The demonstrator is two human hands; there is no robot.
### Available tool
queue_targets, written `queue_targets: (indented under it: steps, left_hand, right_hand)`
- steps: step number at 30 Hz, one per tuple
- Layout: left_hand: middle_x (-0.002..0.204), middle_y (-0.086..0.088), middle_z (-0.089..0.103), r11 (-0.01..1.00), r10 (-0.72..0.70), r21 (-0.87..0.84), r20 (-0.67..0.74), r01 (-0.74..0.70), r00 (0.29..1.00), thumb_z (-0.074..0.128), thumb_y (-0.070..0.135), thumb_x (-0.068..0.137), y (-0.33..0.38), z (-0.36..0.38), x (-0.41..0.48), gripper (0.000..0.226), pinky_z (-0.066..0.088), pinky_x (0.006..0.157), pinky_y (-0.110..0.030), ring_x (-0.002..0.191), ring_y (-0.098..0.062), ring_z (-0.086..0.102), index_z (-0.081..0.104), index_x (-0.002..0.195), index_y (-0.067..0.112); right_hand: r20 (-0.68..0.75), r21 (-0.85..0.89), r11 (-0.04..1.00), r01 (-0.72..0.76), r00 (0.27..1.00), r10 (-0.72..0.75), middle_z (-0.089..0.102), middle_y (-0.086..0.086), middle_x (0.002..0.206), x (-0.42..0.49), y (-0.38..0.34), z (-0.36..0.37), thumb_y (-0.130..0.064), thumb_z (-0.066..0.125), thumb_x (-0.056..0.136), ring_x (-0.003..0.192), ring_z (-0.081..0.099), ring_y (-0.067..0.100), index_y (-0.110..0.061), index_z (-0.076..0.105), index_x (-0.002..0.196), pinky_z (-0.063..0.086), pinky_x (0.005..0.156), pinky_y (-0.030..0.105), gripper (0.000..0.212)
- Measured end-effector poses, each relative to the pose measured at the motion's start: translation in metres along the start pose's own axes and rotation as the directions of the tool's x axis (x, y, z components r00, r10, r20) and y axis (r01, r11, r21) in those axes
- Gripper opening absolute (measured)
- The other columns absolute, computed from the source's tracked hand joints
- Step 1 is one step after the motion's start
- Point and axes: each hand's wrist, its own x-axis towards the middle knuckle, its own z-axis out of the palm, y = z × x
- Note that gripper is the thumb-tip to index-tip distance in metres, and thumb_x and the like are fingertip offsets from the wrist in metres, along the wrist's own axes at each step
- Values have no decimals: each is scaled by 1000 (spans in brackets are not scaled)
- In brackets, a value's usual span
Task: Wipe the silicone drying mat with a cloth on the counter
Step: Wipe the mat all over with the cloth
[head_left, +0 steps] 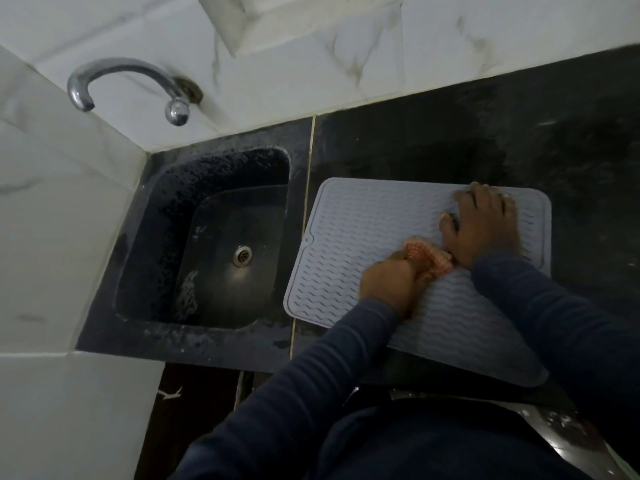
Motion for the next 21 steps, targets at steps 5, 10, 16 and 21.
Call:
queue_targets:
  steps: [5, 10, 16, 21]
  left_hand:
    - [92, -2, 68, 935, -356, -32, -69, 354, 932, 44, 70, 85, -113, -43, -17, 53, 44, 71, -29, 86, -22, 64, 66, 100, 25]
    - [99, -3, 69, 924, -376, 8, -170, 382, 911, 43, 72, 85, -127, -57, -12, 55, 46, 73, -30, 89, -24, 65, 65, 104, 25]
    - [116, -8, 59, 994, 82, -64, -18, -83, 996, 43, 48, 96, -10, -5, 5, 41, 48, 84, -36, 98, -24, 57, 60, 122, 22]
    - [92, 6, 60, 979, -170, -135, -115, 154, 979, 37, 68, 89, -76, -24, 4, 50, 44, 70, -29, 77, -6, 55, 62, 108, 29]
  right_hand:
    - [-22, 10, 1000, 4, 1000, -4, 31, 13, 153, -1, 0, -1, -46, 39, 96, 142, 26, 32, -17, 39, 143, 11, 118, 50, 55]
    - [-7, -19, 1000, 2, 1000, -2, 35, 15, 150, 2, -2, -1, -45, 39, 94, 139, 28, 34, -17, 42, 139, 14, 116, 53, 53]
    - [-13, -37, 999, -7, 1000, 6, 33, 14, 151, 2, -2, 0, -46, 38, 95, 140, 27, 32, -19, 39, 140, 14, 117, 52, 53]
    - [-45, 1, 1000, 4, 999, -3, 36, 16, 149, 2, 1, 2, -44, 40, 95, 138, 30, 34, -15, 44, 138, 15, 116, 53, 52]
